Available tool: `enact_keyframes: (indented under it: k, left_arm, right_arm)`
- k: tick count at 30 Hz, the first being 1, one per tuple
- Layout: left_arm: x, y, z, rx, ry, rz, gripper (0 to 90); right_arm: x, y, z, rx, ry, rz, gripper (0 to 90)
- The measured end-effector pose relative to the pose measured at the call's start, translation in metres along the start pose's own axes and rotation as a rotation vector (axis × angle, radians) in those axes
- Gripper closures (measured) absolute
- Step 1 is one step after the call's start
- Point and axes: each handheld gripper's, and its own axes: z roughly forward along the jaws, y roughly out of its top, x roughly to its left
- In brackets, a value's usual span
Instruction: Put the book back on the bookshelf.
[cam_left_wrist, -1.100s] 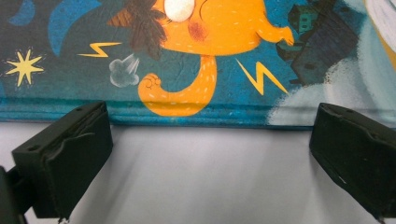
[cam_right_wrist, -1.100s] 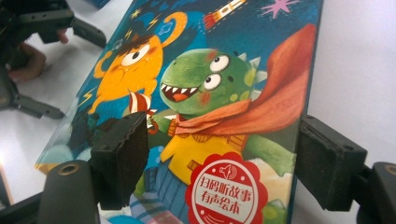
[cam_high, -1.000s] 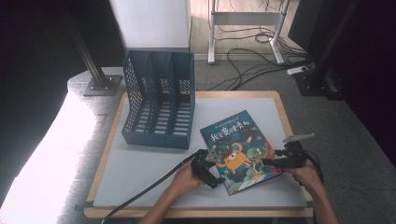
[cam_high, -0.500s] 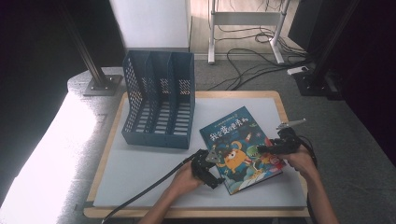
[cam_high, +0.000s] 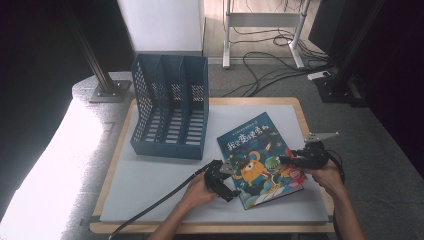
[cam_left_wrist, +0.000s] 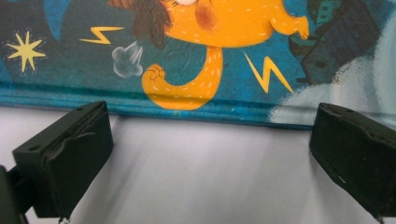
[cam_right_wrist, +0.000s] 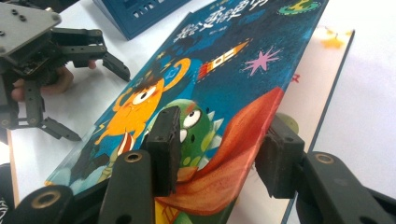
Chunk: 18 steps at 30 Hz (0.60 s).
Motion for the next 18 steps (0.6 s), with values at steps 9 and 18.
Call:
enact_keyframes:
  k: [9, 18]
  left_arm:
    - [0.006, 0.000, -0.002, -0.006, -0.017, -0.040, 0.0]
    - [0.019, 0.001, -0.003, -0.034, -0.034, -0.107, 0.0]
  right_arm:
    - [0.008, 0.000, -0.006, -0.039, -0.018, -0.057, 54.3]
    - [0.013, -0.006, -0.013, -0.086, -0.027, -0.085, 55.2]
